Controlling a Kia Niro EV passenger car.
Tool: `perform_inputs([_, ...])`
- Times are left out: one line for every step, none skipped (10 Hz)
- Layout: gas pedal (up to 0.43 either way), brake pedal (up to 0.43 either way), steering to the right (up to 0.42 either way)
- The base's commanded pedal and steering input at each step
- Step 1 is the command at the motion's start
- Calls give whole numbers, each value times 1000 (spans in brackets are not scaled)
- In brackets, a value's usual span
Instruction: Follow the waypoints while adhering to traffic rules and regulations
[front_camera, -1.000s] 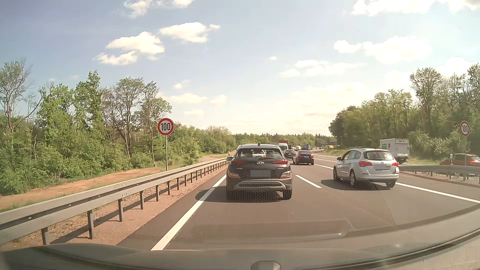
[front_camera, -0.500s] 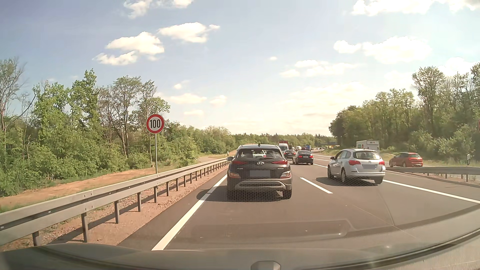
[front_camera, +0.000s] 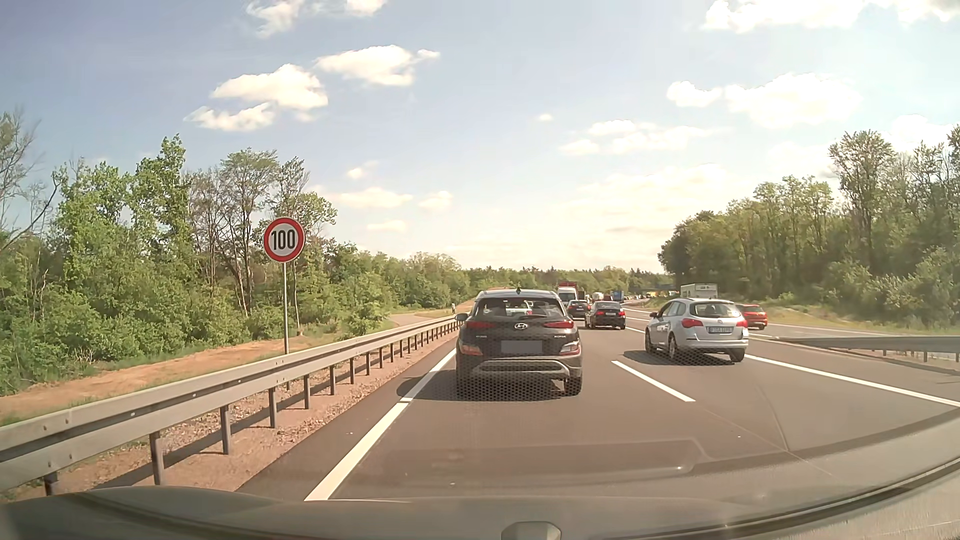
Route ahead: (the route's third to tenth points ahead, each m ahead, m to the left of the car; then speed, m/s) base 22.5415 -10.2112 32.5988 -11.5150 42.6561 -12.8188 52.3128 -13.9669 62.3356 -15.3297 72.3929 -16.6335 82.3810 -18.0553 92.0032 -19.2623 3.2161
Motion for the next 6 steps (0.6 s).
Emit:
perform_inputs([20,0,2])
perform_inputs([20,0,2])
perform_inputs([20,0,2])
perform_inputs([20,0,2])
perform_inputs([28,0,2])
perform_inputs([47,0,2])
